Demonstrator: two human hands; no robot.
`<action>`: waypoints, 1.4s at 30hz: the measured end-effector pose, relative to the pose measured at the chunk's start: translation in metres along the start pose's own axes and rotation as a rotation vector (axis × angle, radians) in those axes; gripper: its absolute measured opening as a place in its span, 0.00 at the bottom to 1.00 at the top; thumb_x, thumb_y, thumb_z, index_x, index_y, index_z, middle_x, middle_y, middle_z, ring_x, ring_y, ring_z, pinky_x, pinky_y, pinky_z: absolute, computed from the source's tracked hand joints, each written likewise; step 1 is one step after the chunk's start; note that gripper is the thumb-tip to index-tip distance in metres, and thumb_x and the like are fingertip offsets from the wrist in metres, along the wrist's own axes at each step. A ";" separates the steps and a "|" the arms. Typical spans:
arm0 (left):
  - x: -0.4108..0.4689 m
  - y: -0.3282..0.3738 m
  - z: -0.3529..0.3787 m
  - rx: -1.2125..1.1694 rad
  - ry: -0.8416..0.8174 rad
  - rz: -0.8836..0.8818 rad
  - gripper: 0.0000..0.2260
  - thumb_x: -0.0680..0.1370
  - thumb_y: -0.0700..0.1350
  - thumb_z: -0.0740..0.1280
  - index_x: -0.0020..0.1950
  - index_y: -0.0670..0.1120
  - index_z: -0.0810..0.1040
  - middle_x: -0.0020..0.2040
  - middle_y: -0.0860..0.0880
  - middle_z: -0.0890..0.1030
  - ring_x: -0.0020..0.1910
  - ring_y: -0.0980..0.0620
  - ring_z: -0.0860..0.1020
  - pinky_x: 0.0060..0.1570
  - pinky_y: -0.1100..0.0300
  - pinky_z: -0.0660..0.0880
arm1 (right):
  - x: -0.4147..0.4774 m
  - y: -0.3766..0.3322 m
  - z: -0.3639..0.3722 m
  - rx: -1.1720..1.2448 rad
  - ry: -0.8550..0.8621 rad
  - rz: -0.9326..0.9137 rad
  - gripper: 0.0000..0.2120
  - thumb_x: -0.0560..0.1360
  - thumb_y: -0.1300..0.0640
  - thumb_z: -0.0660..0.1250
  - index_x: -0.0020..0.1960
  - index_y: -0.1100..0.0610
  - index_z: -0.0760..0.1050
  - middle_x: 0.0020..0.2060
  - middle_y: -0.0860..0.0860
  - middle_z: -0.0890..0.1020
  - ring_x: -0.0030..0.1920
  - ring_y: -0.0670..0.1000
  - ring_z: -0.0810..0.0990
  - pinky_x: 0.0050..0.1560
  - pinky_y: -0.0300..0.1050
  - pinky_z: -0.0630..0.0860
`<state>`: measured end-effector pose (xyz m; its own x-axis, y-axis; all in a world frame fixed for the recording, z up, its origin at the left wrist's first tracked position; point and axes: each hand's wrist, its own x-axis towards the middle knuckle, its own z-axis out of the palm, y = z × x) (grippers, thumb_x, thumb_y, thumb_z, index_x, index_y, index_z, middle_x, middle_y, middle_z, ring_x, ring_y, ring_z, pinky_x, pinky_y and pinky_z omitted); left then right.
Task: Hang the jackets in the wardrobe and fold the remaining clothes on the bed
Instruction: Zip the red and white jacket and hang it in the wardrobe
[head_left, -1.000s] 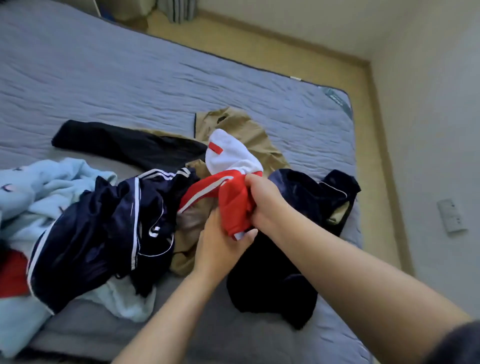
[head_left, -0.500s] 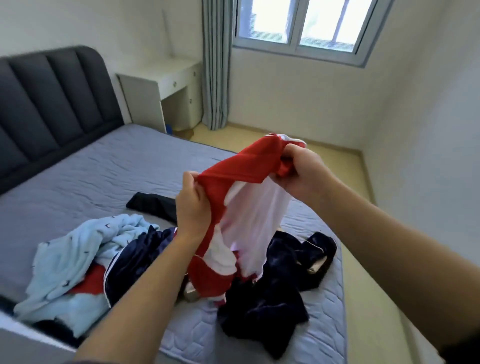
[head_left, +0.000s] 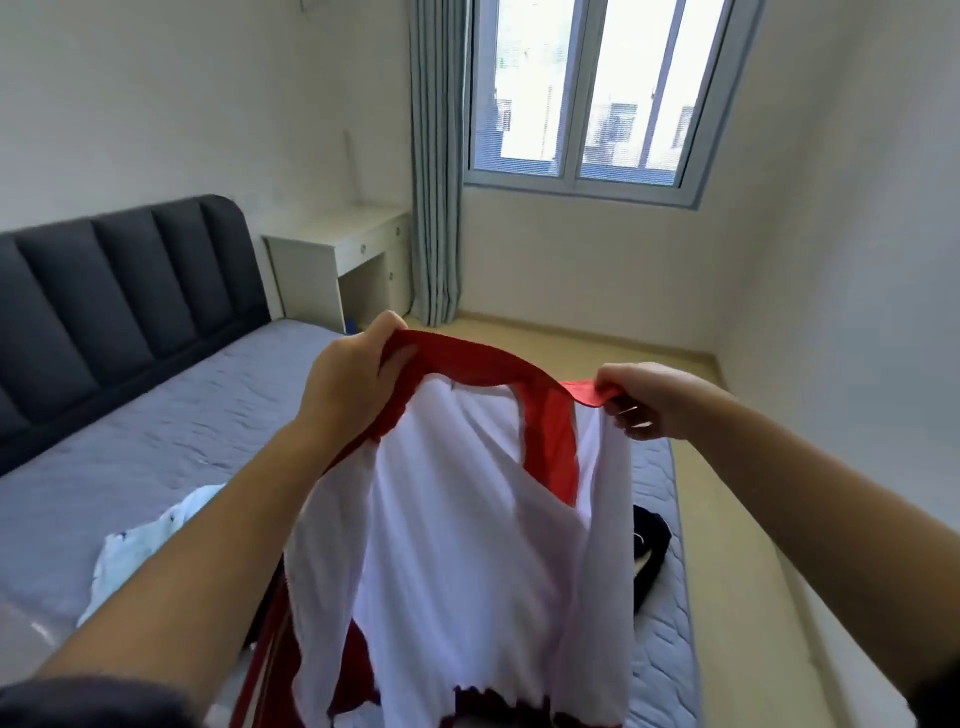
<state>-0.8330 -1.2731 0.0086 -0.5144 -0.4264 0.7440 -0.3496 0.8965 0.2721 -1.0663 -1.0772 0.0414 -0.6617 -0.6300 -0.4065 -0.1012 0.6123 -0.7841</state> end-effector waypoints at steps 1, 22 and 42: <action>0.004 0.003 -0.004 -0.015 0.006 0.013 0.06 0.80 0.47 0.64 0.52 0.45 0.75 0.34 0.51 0.77 0.30 0.50 0.73 0.30 0.60 0.67 | 0.000 0.005 -0.002 -0.056 0.052 -0.022 0.09 0.71 0.56 0.64 0.32 0.54 0.71 0.30 0.50 0.73 0.31 0.50 0.71 0.34 0.39 0.66; 0.060 -0.033 -0.009 0.260 -0.399 0.363 0.24 0.71 0.64 0.69 0.56 0.49 0.69 0.33 0.54 0.73 0.29 0.51 0.72 0.31 0.60 0.66 | -0.003 -0.016 0.018 -0.006 0.671 -0.716 0.11 0.73 0.63 0.69 0.56 0.58 0.76 0.40 0.47 0.82 0.40 0.42 0.78 0.41 0.33 0.70; 0.105 -0.046 0.025 -0.967 -0.218 -0.746 0.08 0.76 0.39 0.61 0.39 0.43 0.77 0.30 0.47 0.78 0.26 0.54 0.75 0.22 0.65 0.71 | 0.008 -0.037 -0.003 0.382 1.058 -0.612 0.14 0.80 0.51 0.61 0.39 0.57 0.74 0.32 0.48 0.76 0.33 0.47 0.75 0.40 0.43 0.72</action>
<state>-0.8904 -1.3620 0.0591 -0.5895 -0.7985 0.1222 0.0605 0.1072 0.9924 -1.0701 -1.1038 0.0689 -0.8667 0.0339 0.4977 -0.4945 0.0721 -0.8662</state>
